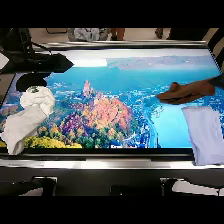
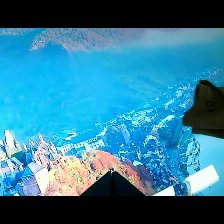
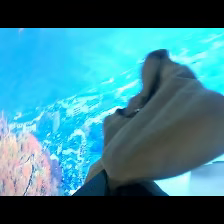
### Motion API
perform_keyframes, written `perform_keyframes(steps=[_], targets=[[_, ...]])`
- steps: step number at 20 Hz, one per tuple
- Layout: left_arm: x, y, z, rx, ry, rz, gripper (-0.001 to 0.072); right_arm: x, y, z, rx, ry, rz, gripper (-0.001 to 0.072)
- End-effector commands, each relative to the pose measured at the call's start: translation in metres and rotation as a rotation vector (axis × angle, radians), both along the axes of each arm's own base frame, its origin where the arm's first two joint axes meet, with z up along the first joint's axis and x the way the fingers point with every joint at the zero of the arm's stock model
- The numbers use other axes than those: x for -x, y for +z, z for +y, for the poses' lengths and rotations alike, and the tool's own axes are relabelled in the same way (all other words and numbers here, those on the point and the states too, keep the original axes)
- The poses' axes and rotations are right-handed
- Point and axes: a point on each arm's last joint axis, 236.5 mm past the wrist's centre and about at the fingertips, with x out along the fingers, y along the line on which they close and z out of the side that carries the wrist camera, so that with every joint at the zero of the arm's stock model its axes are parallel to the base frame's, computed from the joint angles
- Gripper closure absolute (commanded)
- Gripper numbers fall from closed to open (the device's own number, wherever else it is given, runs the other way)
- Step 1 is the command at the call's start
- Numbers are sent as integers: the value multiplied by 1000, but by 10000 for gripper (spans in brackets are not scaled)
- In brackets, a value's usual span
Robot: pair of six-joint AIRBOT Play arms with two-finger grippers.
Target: Fold the shirts.
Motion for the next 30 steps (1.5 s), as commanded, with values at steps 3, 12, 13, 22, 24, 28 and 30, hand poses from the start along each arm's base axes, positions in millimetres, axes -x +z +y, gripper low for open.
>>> perform_keyframes(steps=[3,12,13,22,24,28,30], targets=[[-1,-1,1,-21,-12,-16,679,40,23,-62,-6,-157,20,672],[-1,1,1,-19,-10,-23,679,120,9,-82,-20,-204,222,671],[-2,2,1,-18,-7,-26,679,142,-3,-87,29,-219,331,670],[-1,7,2,-13,-5,-39,679,252,-123,-100,101,-383,811,669],[-1,7,2,-13,-5,-38,679,271,-156,-92,108,-408,873,668],[-1,7,2,-12,-5,-38,679,274,-198,-68,34,-401,880,634],[-1,7,2,-11,-3,-37,679,287,-202,-69,52,-395,928,581]])
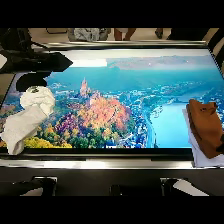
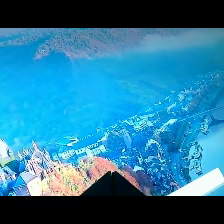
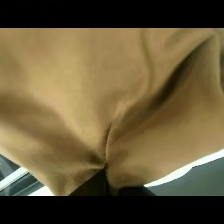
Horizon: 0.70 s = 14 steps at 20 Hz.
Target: Fold the shirts.
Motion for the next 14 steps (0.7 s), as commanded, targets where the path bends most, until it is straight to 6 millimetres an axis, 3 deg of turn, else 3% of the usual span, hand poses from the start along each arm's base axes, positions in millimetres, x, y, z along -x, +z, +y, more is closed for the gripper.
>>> perform_keyframes(steps=[1,2,4,6,8,9,10,11,12,13,14], targets=[[0,1,0,3,2,-1,679,20,-19,2,15,2,70,581],[0,1,0,2,2,-1,679,21,-17,2,21,3,73,577],[0,5,0,3,2,-11,679,16,-9,-7,54,18,50,384],[-2,24,4,0,9,-57,680,-3,29,-38,168,104,-27,18],[-7,52,20,-33,46,-138,680,-50,110,-94,435,121,-213,-2],[-11,66,32,-70,78,-184,681,-82,166,-117,601,134,-347,-2],[-17,77,49,-143,121,-233,682,-122,233,-127,784,198,-504,0],[-24,82,70,-215,192,-257,682,-161,296,-115,935,297,-650,2],[-33,78,94,-273,288,-245,682,-195,339,-87,1025,400,-762,4],[-39,62,117,-339,365,-197,682,-229,363,-44,1048,514,-858,32],[-41,36,132,-398,409,-111,682,-256,362,4,1000,613,-916,60]])
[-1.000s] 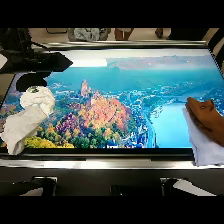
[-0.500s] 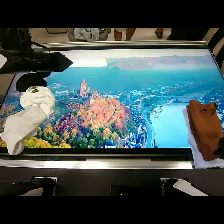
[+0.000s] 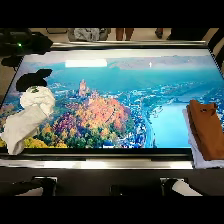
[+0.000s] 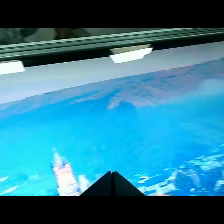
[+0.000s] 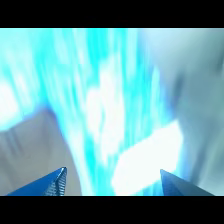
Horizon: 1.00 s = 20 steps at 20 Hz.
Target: Fold the shirts.
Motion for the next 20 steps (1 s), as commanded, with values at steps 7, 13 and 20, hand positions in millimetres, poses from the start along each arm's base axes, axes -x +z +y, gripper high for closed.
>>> perform_keyframes(steps=[7,13,20], targets=[[76,-240,41,-214,96,872,7,-59,-177,340,-368,779,661,39],[82,-256,40,-165,151,750,7,-40,-218,363,-353,801,756,38],[81,-257,40,-170,153,752,6,-36,-220,354,-325,786,786,39]])
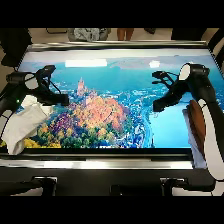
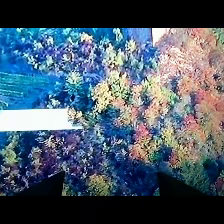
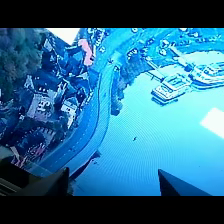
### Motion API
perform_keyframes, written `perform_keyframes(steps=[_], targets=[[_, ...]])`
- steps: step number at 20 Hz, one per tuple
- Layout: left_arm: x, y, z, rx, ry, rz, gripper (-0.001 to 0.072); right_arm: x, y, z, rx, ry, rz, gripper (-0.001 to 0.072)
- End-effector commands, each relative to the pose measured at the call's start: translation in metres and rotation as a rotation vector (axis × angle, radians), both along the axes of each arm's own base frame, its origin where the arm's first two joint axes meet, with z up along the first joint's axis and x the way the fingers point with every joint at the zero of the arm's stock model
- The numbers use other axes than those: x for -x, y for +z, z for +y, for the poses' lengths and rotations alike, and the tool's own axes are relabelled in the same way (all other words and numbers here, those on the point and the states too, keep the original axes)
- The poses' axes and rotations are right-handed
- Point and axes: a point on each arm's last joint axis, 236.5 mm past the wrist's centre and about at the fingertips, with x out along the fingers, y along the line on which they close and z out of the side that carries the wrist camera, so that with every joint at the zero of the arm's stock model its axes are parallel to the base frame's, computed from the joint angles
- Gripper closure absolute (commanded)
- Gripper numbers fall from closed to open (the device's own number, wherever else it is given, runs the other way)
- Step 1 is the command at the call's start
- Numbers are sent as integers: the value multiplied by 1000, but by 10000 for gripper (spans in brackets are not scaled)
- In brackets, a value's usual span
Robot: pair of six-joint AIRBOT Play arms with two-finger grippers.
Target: Fold the shirts.
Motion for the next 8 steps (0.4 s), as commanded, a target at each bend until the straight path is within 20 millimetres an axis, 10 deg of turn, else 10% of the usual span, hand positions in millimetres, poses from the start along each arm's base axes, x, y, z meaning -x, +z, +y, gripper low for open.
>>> perform_keyframes(steps=[1,8], targets=[[0,-1,1,-2,3,-3,5,4,-2,-1,12,6,17,39],[0,-2,1,-3,2,-2,5,3,-2,-1,11,5,13,39]])
